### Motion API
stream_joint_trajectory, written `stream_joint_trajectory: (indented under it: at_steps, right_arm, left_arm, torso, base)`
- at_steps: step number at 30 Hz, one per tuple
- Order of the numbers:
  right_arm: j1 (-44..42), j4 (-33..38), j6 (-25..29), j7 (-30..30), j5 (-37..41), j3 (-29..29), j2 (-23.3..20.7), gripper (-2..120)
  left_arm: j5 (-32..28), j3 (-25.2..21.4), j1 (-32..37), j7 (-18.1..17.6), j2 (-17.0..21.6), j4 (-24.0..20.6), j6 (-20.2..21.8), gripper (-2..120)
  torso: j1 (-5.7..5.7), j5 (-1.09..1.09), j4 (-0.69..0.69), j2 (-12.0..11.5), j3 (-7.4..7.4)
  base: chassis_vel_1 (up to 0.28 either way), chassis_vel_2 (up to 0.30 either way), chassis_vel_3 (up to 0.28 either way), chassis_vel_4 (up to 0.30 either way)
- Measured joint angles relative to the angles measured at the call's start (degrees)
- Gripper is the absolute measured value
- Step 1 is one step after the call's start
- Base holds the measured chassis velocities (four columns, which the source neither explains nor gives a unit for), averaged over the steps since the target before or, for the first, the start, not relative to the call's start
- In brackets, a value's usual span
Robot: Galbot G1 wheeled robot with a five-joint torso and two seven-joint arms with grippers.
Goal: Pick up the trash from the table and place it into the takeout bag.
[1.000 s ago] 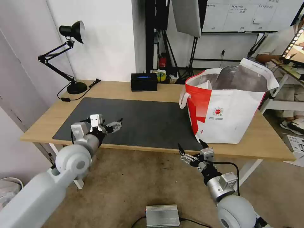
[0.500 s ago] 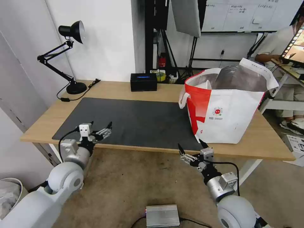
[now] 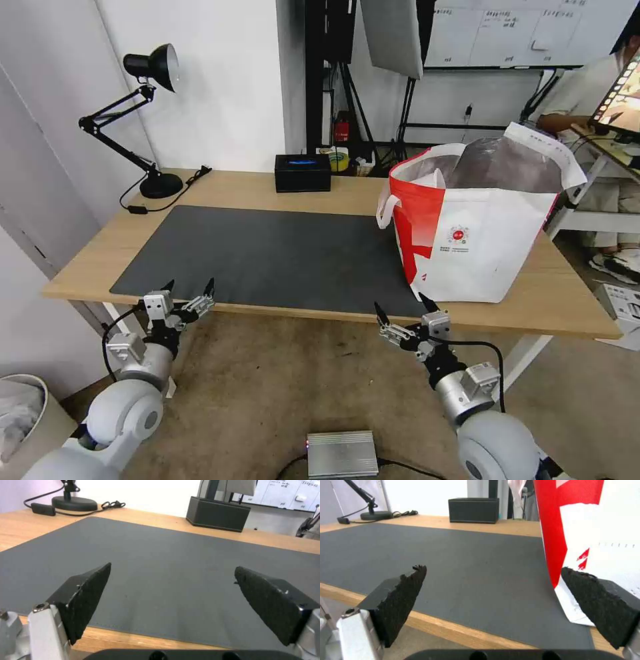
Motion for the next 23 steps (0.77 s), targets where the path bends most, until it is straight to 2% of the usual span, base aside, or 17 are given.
stream_joint_trajectory:
  at_steps: [23]
  right_arm:
    - [0.00,0.00,0.00,0.00,0.00,0.00,0.00,100]
  left_arm:
    - [-0.17,0.18,-0.32,-0.09,0.04,-0.01,0.16,100]
  torso:
    - [0.00,0.00,0.00,0.00,0.00]
  base:
    - [0.000,0.000,0.000,0.000]
